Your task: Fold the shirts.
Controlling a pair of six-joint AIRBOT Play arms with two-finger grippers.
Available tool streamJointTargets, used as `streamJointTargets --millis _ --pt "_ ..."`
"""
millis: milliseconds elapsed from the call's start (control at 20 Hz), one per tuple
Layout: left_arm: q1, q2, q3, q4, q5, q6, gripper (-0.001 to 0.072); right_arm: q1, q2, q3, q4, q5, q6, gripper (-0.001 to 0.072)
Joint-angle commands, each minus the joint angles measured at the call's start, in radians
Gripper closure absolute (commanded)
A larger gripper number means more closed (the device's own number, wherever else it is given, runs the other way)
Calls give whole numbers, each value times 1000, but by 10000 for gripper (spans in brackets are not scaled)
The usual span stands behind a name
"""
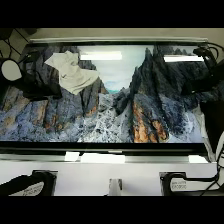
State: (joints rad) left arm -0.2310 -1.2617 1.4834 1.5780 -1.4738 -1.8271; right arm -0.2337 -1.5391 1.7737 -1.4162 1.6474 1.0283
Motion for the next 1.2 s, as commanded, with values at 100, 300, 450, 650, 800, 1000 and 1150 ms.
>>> streamJointTargets --millis 100,300,450,650,800,1000,1150 --pt "0 0 0 0 0 0 2 0 0 0 0 0 0 37" --pt "0 0 0 0 0 0 2 0 0 0 0 0 0 37" --pt "0 0 0 0 0 0 2 0 0 0 0 0 0 37" --pt "0 0 0 0 0 0 2 0 0 0 0 0 0 37" --pt "0 0 0 0 10 -3 2 0 0 0 0 0 0 37" --pt "0 -10 0 -14 159 -4 2 0 0 0 0 -26 0 37" --pt "0 -17 0 -82 238 -3 3 0 0 0 -15 -204 0 37"
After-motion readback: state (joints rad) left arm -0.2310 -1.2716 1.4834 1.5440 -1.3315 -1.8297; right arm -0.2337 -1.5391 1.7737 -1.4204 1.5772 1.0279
